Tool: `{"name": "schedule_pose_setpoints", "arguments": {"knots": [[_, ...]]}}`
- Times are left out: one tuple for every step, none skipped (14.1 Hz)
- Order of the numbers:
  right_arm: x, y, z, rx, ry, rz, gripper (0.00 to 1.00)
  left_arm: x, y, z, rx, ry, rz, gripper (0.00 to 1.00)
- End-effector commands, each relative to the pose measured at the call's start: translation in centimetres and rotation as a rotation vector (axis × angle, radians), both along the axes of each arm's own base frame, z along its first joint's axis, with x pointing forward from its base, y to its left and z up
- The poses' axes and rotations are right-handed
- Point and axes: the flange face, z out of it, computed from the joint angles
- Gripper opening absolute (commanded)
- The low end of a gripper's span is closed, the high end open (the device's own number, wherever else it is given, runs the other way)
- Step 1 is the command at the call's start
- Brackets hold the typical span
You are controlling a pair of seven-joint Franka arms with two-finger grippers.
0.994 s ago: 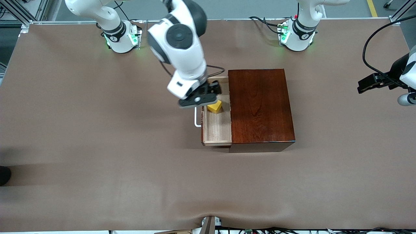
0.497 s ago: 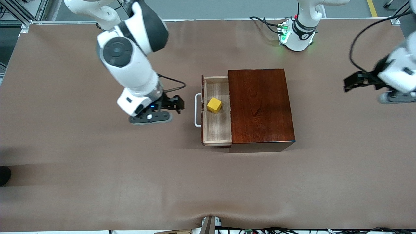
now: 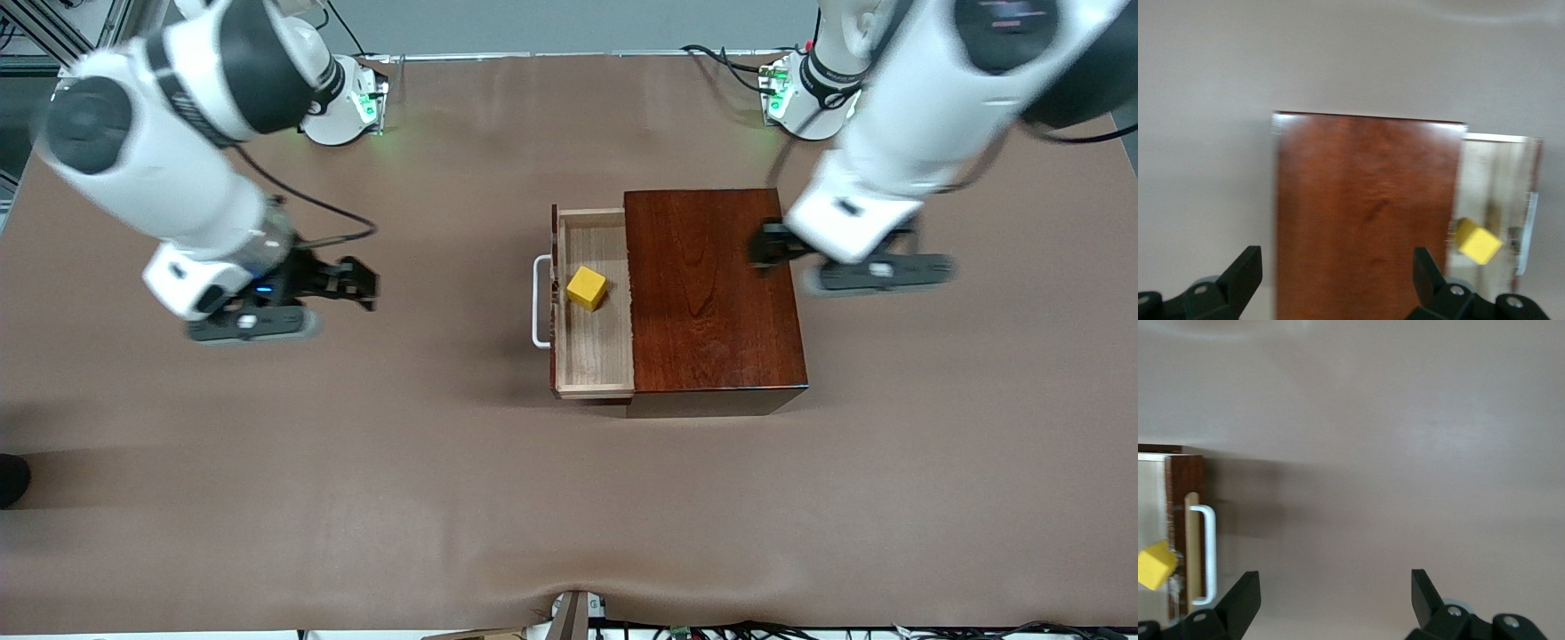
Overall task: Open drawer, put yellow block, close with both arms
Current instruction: 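Move the left gripper to the drawer front while the right gripper withdraws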
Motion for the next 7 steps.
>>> {"name": "schedule_pose_setpoints", "arguments": {"knots": [[-0.4,-5.3,1.6,0.003,-0.01,0.038,1.0,-0.4,-9.5,-3.7,-0.043,0.0,0.144,1.0],[-0.5,-7.0,2.1,0.002,-0.014,0.054,1.0,-0.6,-12.2,-4.7,-0.074,-0.023,0.234,1.0],[-0.7,-8.6,2.9,0.0,-0.017,0.052,1.0,-0.7,-14.0,-5.5,-0.105,-0.05,0.279,1.0],[-1.1,-10.1,3.7,-0.003,-0.018,0.036,1.0,-1.2,-15.8,-6.3,-0.128,-0.067,0.291,1.0],[-1.9,-11.7,4.5,-0.02,-0.019,0.028,1.0,-1.6,-17.6,-8.0,-0.137,-0.067,0.318,1.0],[-2.9,-13.1,5.2,-0.049,-0.028,0.039,1.0,-2.1,-19.5,-8.8,-0.159,-0.081,0.367,1.0],[-4.1,-14.7,5.8,-0.08,-0.035,0.044,1.0,-3.1,-22.0,-10.4,-0.157,-0.089,0.407,1.0]]}}
